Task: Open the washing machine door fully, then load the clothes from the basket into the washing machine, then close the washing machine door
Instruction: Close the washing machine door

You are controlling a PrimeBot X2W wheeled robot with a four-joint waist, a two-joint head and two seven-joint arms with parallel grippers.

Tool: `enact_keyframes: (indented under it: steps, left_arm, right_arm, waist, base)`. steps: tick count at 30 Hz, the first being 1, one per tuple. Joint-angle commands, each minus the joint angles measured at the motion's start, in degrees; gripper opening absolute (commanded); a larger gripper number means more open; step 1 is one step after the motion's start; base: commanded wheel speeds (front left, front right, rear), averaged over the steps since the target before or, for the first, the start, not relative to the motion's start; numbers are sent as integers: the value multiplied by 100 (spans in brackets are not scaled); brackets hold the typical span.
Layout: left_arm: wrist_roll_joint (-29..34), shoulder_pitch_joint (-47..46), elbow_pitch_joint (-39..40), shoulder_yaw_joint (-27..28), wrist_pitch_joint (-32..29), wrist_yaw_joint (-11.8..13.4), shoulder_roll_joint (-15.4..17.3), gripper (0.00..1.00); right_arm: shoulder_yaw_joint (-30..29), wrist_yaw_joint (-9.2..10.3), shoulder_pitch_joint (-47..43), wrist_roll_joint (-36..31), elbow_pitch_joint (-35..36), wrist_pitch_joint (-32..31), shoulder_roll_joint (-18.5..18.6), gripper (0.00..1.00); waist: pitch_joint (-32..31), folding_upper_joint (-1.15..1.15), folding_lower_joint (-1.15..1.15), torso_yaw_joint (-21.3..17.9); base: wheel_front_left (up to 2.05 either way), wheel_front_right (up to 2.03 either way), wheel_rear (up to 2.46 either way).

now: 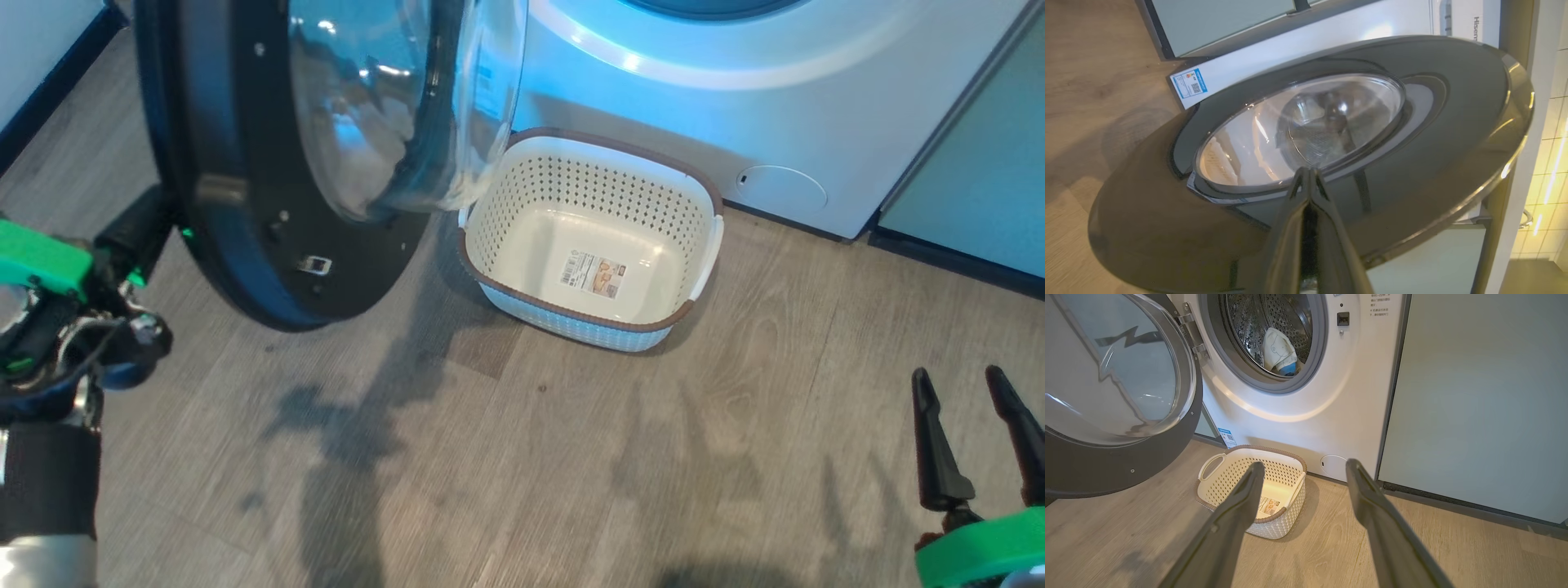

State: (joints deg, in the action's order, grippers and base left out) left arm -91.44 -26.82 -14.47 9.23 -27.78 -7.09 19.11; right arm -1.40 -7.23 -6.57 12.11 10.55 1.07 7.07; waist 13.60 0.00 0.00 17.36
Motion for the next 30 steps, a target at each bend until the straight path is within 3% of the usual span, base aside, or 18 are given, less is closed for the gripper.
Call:
enact_keyframes:
  steps: [1, 16, 30]
  left_arm:
    - [-85, -82, 286, 172, -91, -39, 237, 0]
    - [-220, 203, 1237, -318, -689, -39, -211, 0]
    - [-168, -279, 1132, -576, -771, -39, -610, 0]
  right_arm:
    - [134, -25, 143, 31, 161, 81, 57, 100]
    - [234, -25, 267, 94, -28, 252, -62, 100]
    - [354, -25, 580, 170, -287, 487, -172, 100]
  waist:
    - [-5, 0, 0, -15]
    - [21, 0, 0, -359]
    - [206, 0, 0, -1158]
  base:
    - [0, 0, 0]
    - [0, 0, 0]
    - [0, 0, 0]
